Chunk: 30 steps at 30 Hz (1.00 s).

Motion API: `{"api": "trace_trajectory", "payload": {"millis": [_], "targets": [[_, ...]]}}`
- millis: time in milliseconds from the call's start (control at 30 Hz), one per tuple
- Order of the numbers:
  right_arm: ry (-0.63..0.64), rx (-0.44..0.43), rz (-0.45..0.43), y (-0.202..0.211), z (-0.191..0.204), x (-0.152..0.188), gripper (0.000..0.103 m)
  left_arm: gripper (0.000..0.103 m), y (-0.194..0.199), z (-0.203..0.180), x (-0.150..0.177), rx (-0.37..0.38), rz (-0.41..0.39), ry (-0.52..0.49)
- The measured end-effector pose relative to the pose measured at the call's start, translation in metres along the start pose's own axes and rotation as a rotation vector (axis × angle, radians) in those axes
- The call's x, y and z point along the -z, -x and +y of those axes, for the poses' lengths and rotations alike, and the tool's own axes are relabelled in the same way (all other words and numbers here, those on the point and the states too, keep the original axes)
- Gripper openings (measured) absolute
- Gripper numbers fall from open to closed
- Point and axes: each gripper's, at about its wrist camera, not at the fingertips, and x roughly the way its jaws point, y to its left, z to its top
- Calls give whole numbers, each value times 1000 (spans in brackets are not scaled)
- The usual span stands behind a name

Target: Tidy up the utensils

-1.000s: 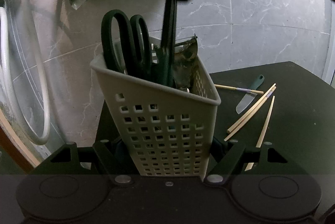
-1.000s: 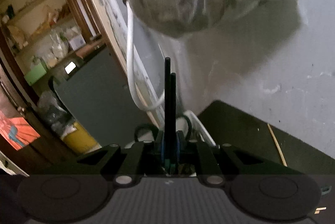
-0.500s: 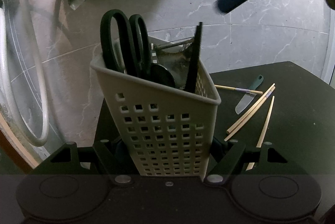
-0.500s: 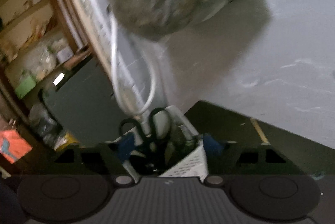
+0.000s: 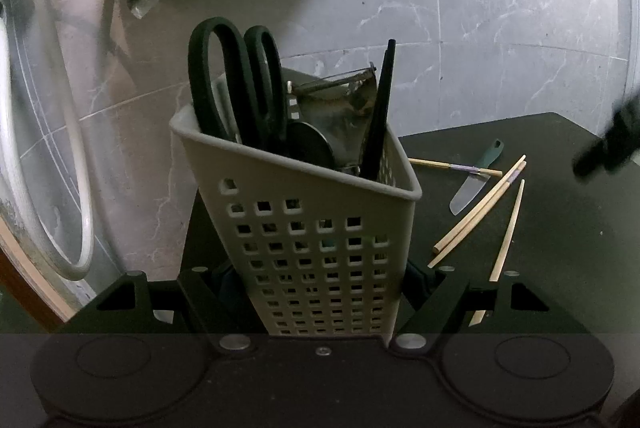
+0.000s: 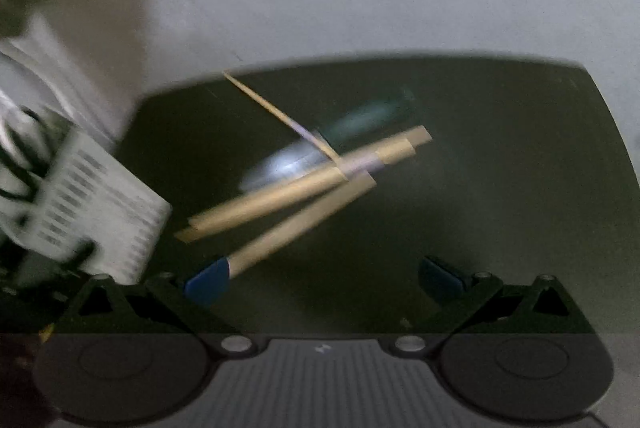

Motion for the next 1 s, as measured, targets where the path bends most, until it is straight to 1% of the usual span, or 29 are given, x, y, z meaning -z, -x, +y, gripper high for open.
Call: {"api": "trace_trajectory", "payload": {"millis": [33, 100, 267, 400, 500, 633, 733, 800, 833, 900, 1000], "targets": [[-3, 15, 9, -4, -2, 5, 103, 78, 0, 0, 0, 0, 1, 0], [-9, 16, 19, -10, -5, 8, 103, 78, -1, 0, -1, -2, 4, 2], [38, -14, 1, -18, -1, 8, 103, 78, -1, -2, -2, -7, 7, 5], [80, -40, 1, -24, 3, -1, 103, 78, -2, -2, -2, -12, 7, 9], [127, -63, -10, -26, 6, -13, 103, 78, -2, -3, -2, -15, 9, 11], [221, -84, -45, -31, 7, -38, 103, 78, -2, -4, -3, -20, 11, 16], [309, -84, -79, -36, 6, -60, 103, 78, -2, -4, -3, -26, 12, 22], [344, -56, -76, -43, 6, -77, 103, 78, -3, -5, -4, -31, 13, 25], [332, -44, -63, -47, 4, -86, 103, 78, -4, -5, -4, -33, 13, 27], [264, -58, -52, -53, -3, -102, 103, 78, -4, -6, -4, -39, 14, 31], [101, -18, -18, -68, -13, -122, 101, 78, -4, -6, -5, -46, 15, 37]]}}
